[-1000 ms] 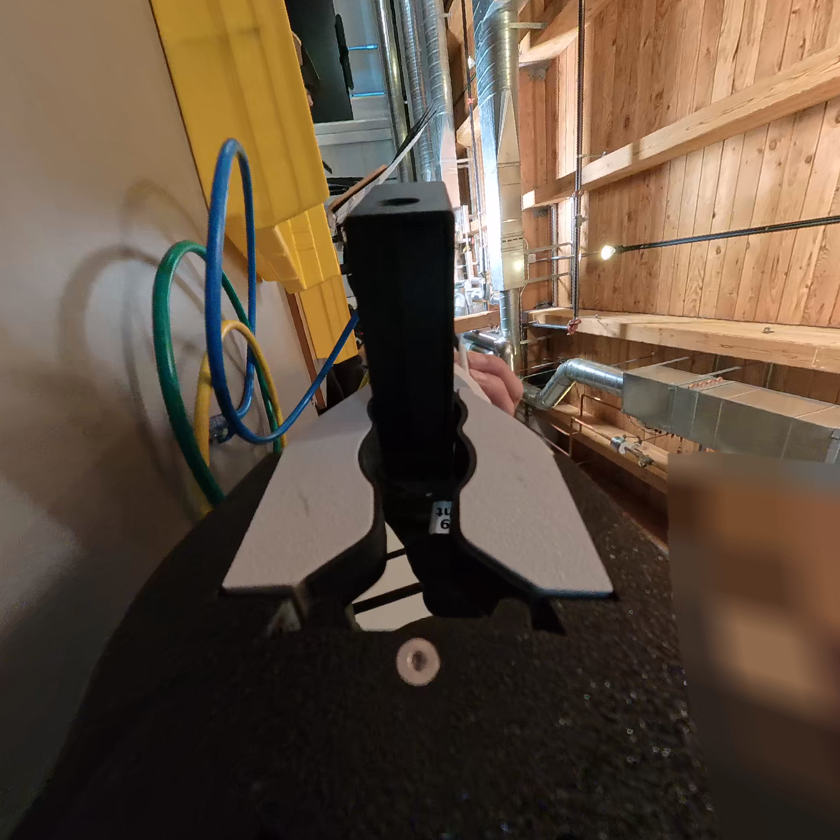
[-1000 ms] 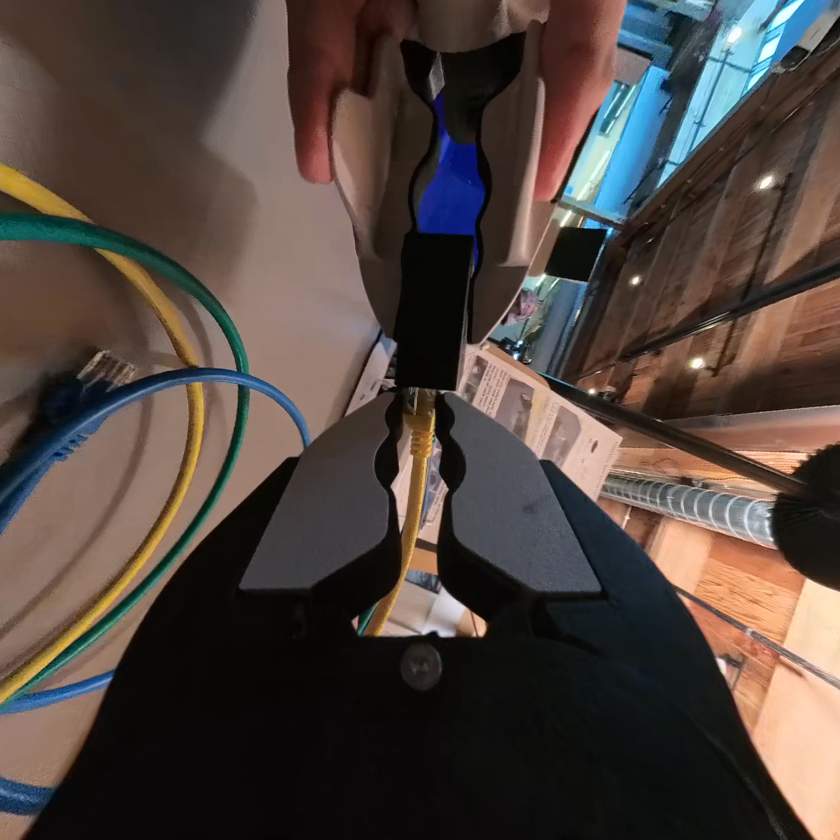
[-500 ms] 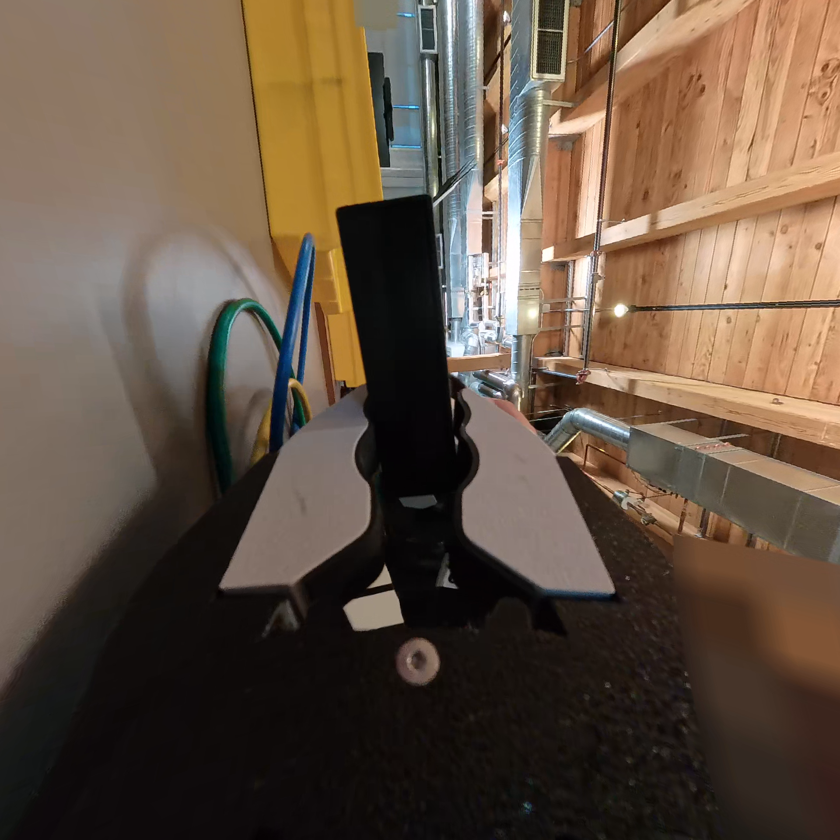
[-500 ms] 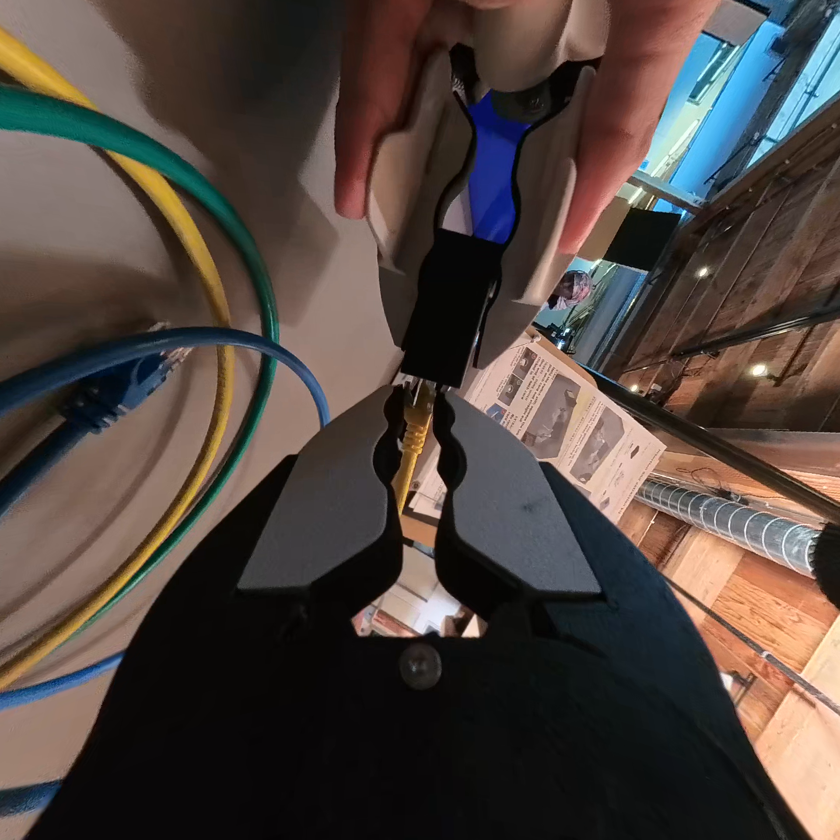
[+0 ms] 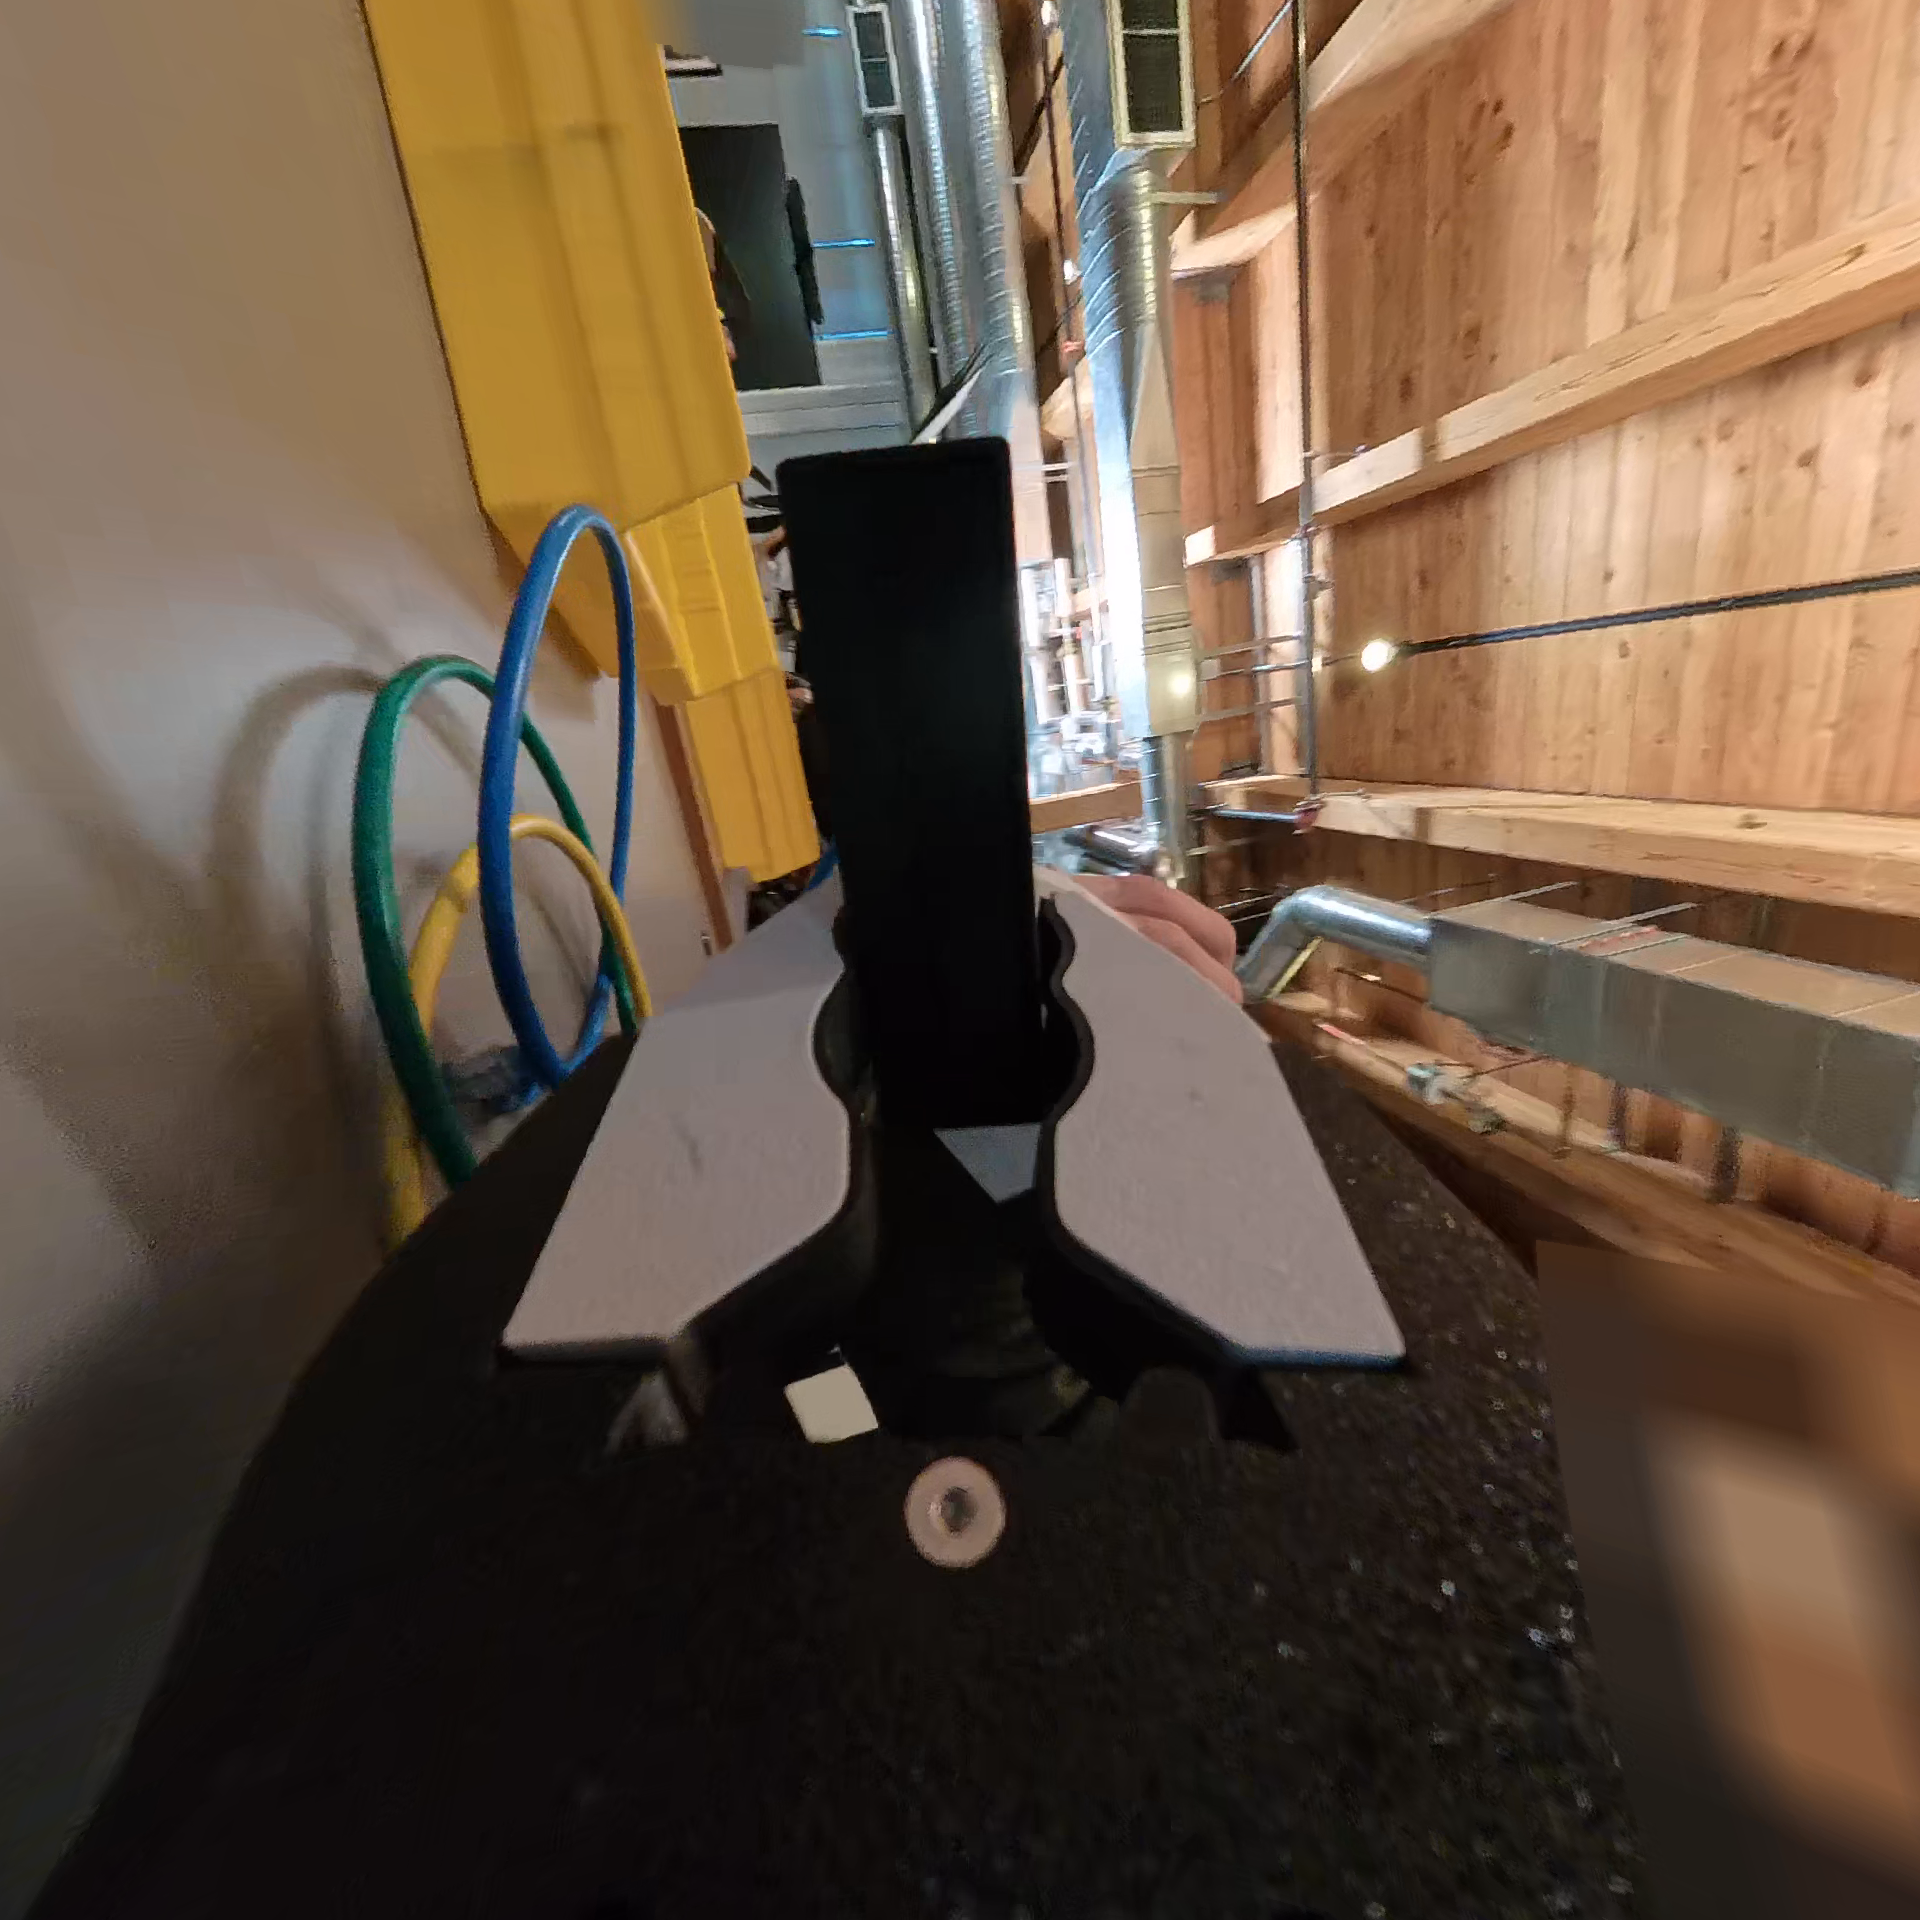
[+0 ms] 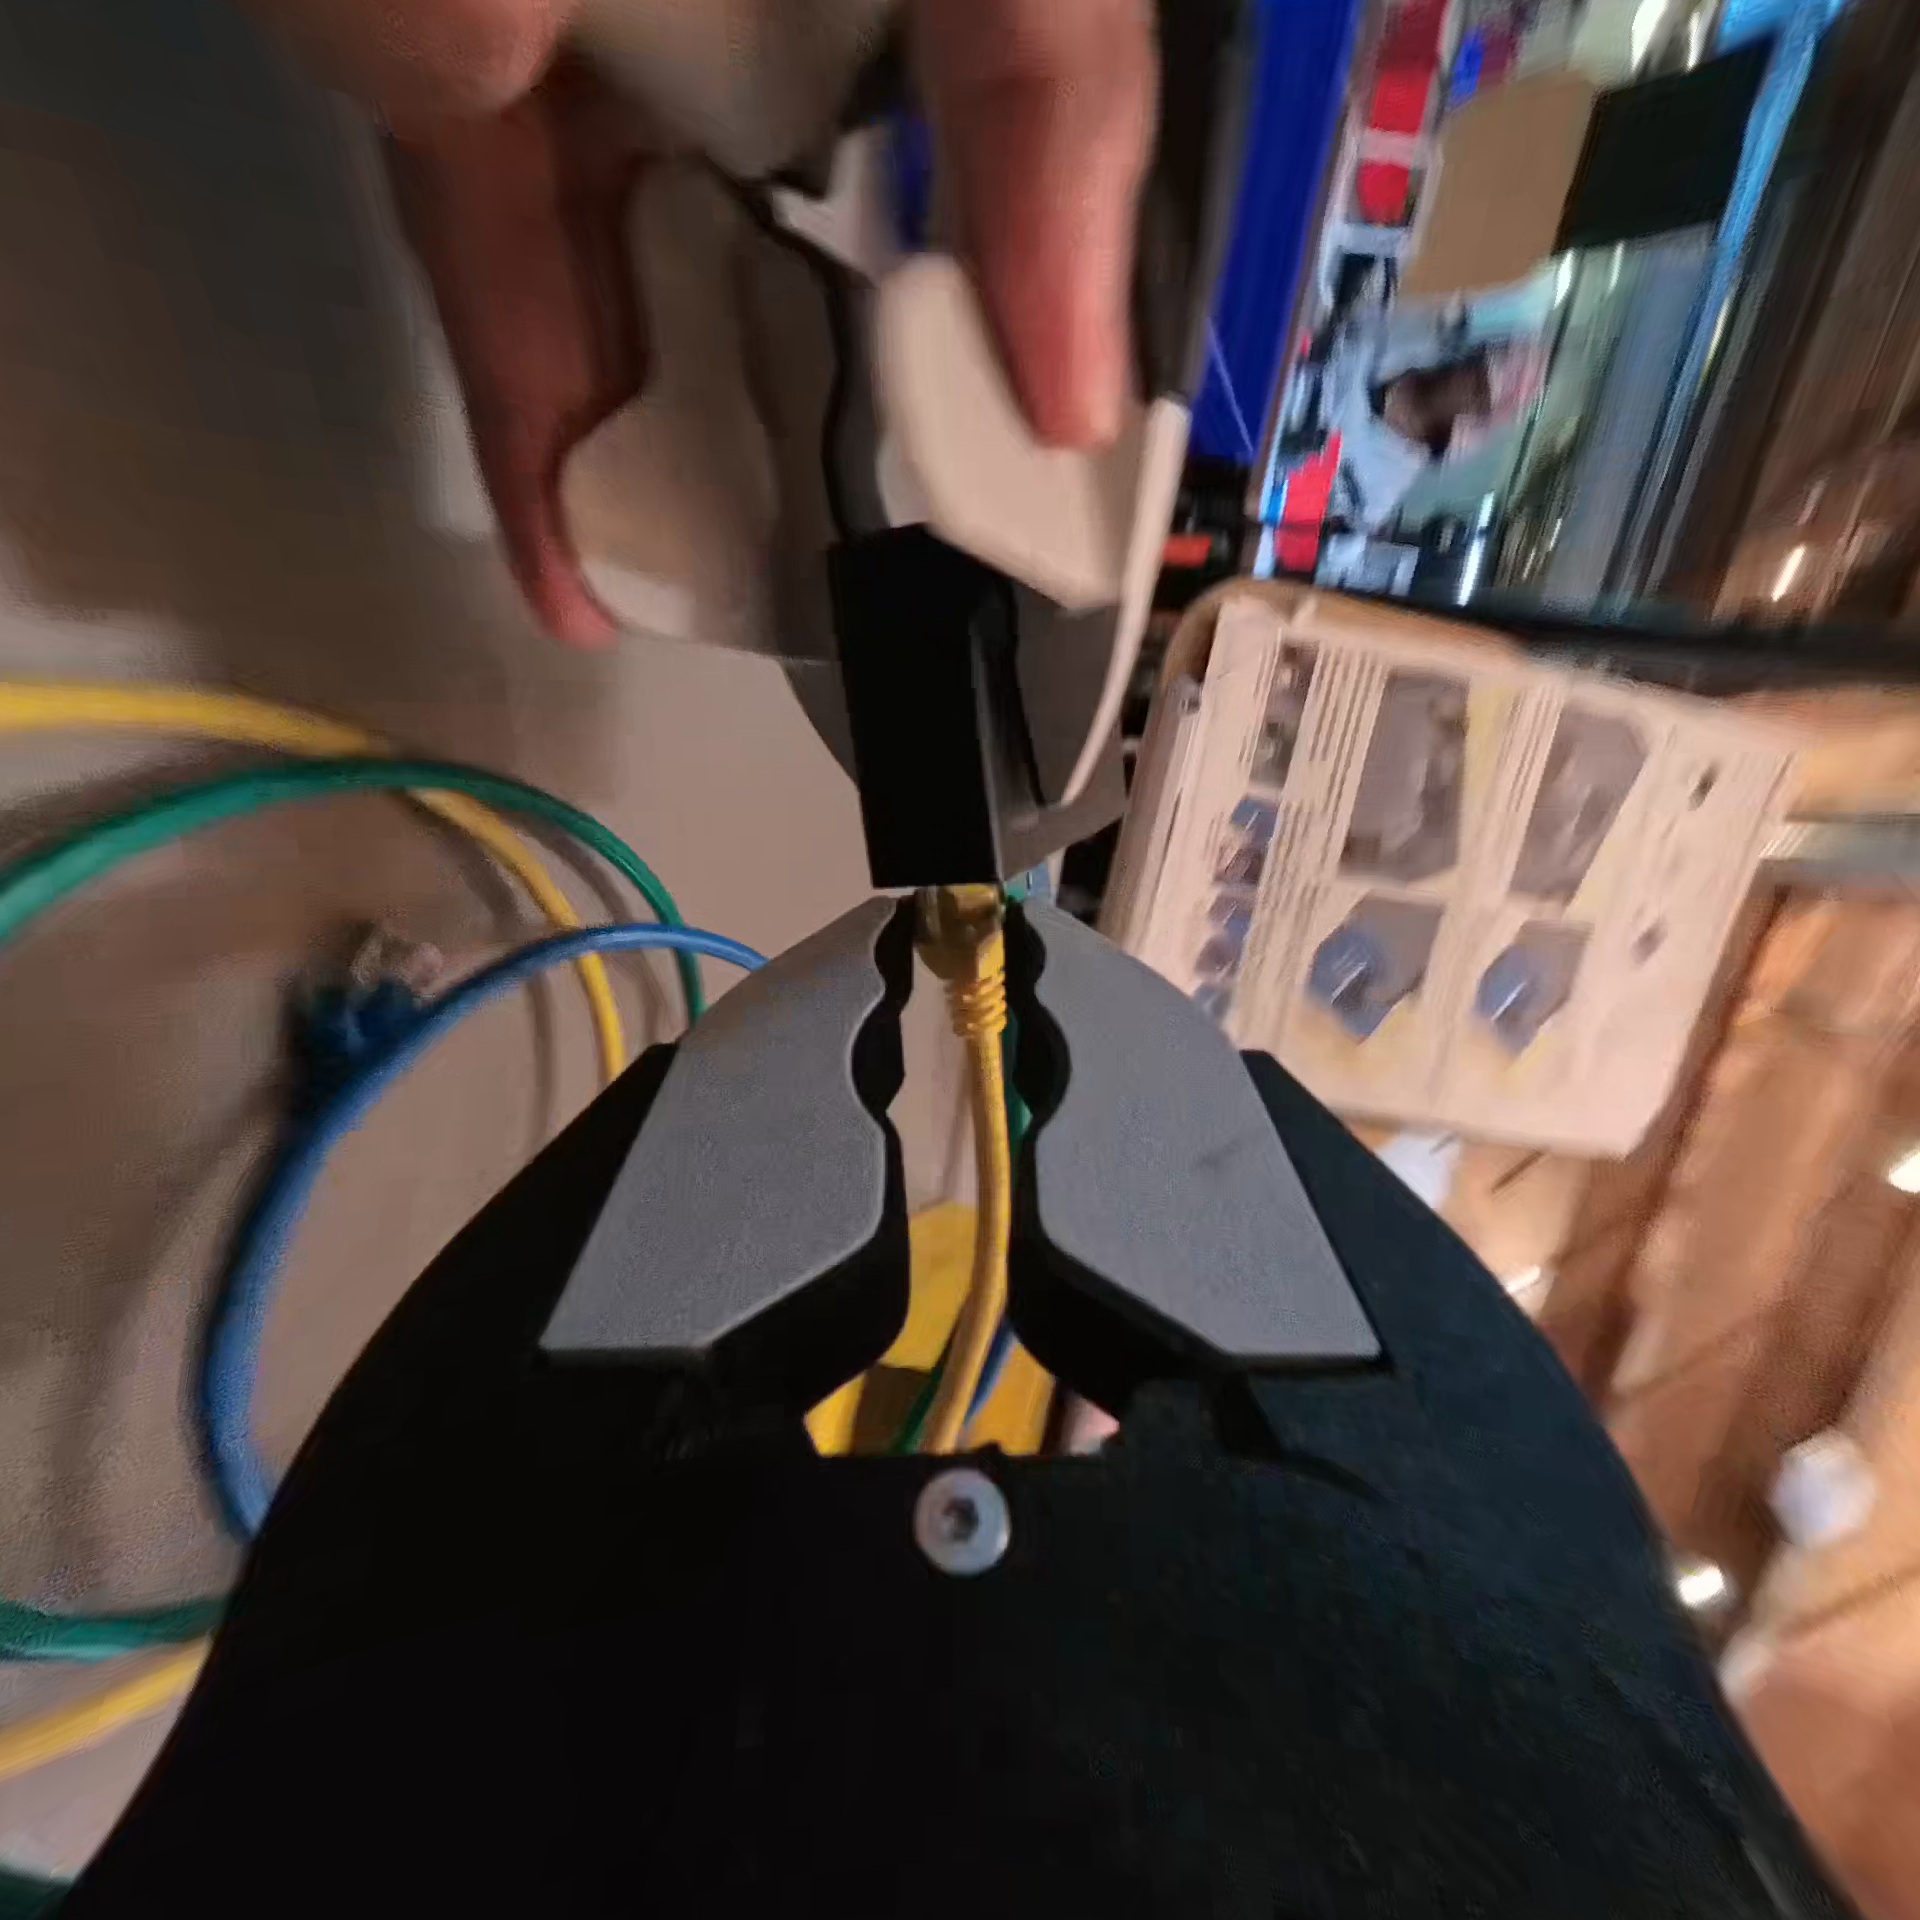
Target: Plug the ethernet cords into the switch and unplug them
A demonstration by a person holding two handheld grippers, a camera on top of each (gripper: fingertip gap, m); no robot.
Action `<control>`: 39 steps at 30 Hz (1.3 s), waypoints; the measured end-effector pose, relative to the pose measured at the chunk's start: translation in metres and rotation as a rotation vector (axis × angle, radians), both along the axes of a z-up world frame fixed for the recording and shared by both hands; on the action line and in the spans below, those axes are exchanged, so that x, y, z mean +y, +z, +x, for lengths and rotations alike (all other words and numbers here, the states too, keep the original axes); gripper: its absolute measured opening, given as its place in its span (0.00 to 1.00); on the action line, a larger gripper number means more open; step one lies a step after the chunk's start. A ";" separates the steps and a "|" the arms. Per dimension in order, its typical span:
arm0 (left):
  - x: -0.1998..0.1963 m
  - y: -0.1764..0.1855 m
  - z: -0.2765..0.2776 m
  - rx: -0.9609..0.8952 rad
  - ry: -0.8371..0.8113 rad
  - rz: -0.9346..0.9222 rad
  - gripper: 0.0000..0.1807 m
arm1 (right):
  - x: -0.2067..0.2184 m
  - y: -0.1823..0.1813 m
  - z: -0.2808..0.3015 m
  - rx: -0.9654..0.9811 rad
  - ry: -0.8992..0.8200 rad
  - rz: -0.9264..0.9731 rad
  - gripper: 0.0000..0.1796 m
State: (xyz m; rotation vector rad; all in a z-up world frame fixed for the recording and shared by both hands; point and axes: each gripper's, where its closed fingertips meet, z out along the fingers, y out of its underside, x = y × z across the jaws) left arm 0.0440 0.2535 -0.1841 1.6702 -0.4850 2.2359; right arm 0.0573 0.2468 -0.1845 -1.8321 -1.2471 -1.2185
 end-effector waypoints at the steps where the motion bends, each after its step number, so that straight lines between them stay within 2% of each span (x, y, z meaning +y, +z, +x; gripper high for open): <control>1: 0.001 0.002 -0.001 -0.004 0.011 0.006 0.17 | -0.002 0.003 -0.001 0.109 -0.058 0.067 0.10; 4: 0.005 0.004 -0.002 -0.002 0.047 0.030 0.16 | -0.018 0.010 -0.010 0.617 -0.181 0.293 0.10; 6: 0.007 0.005 -0.002 -0.019 0.055 0.023 0.16 | -0.028 0.012 -0.019 1.161 -0.232 0.456 0.12; 8: 0.007 0.005 0.000 -0.046 0.064 -0.002 0.16 | -0.028 0.017 -0.021 1.802 -0.207 0.600 0.13; 9: 0.006 0.005 0.001 -0.059 0.065 -0.017 0.16 | -0.027 0.018 -0.014 2.064 -0.199 0.665 0.15; 10: 0.005 0.004 0.002 -0.068 0.066 -0.029 0.16 | -0.025 0.012 -0.005 2.246 -0.227 0.698 0.14; 11: 0.003 0.003 0.004 -0.071 0.070 -0.035 0.16 | -0.022 0.004 0.001 2.340 -0.259 0.706 0.17; 13: -0.002 0.000 0.007 -0.072 0.073 -0.025 0.16 | -0.017 -0.007 0.011 2.346 -0.307 0.752 0.19; 19: -0.003 -0.006 0.012 -0.050 0.112 0.030 0.16 | -0.009 -0.007 0.007 2.491 -0.259 0.788 0.08; 26: -0.006 -0.010 0.014 -0.036 0.124 0.044 0.16 | -0.003 -0.013 0.011 2.576 -0.293 0.877 0.11; 33: -0.005 -0.012 0.015 -0.015 0.165 0.098 0.16 | -0.004 -0.014 0.011 2.567 -0.316 0.967 0.08; 39: -0.006 -0.015 0.016 -0.015 0.219 0.122 0.16 | -0.004 -0.018 0.013 2.657 -0.338 1.004 0.08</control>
